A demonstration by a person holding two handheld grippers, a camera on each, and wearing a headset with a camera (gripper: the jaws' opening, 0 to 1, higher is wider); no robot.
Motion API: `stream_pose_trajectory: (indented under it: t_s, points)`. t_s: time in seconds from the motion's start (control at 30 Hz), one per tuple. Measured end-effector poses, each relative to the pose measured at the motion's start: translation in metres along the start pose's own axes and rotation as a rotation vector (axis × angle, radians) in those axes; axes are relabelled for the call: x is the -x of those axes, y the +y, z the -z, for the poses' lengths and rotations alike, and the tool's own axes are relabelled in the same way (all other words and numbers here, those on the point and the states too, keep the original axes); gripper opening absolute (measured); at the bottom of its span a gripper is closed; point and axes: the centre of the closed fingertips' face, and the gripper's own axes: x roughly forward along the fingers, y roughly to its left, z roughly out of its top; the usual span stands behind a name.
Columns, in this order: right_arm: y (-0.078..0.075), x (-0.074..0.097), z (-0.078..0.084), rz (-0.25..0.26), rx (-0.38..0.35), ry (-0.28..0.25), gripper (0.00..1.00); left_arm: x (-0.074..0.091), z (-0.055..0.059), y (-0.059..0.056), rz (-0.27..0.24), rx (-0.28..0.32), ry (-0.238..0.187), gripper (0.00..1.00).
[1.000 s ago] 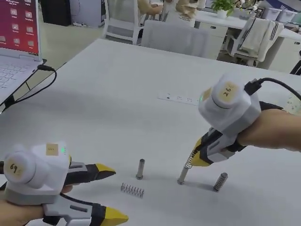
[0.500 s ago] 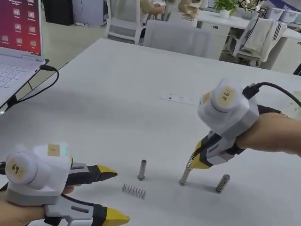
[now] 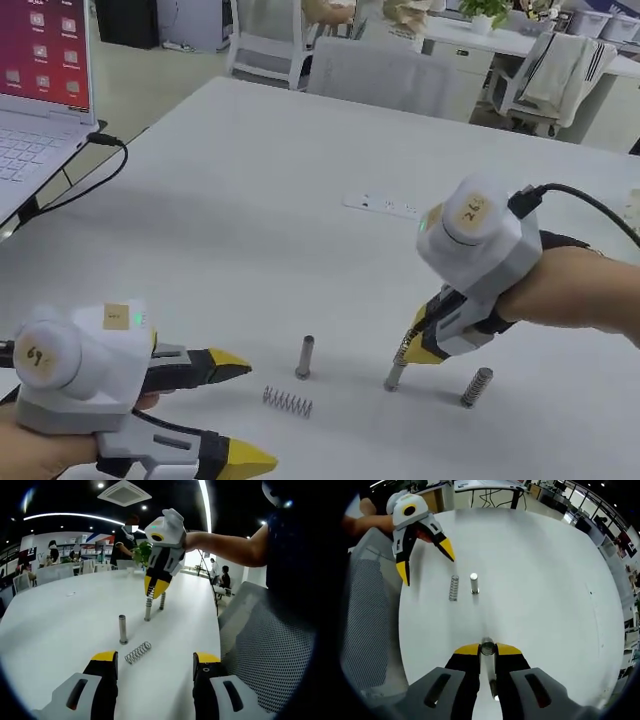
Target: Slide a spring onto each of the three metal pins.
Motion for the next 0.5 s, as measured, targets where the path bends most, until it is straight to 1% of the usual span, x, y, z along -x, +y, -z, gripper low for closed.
stream_pose_trajectory:
  t_s: [0.3,0.5]
  points:
    - [0.002,-0.012,0.004,-0.006,-0.008,0.009,0.08,-0.001,0.000,-0.001,0.003,-0.001,0.002,0.55]
    - [0.003,-0.015,0.003,-0.006,-0.008,0.011,0.08,-0.002,-0.001,-0.001,0.005,-0.001,0.000,0.55]
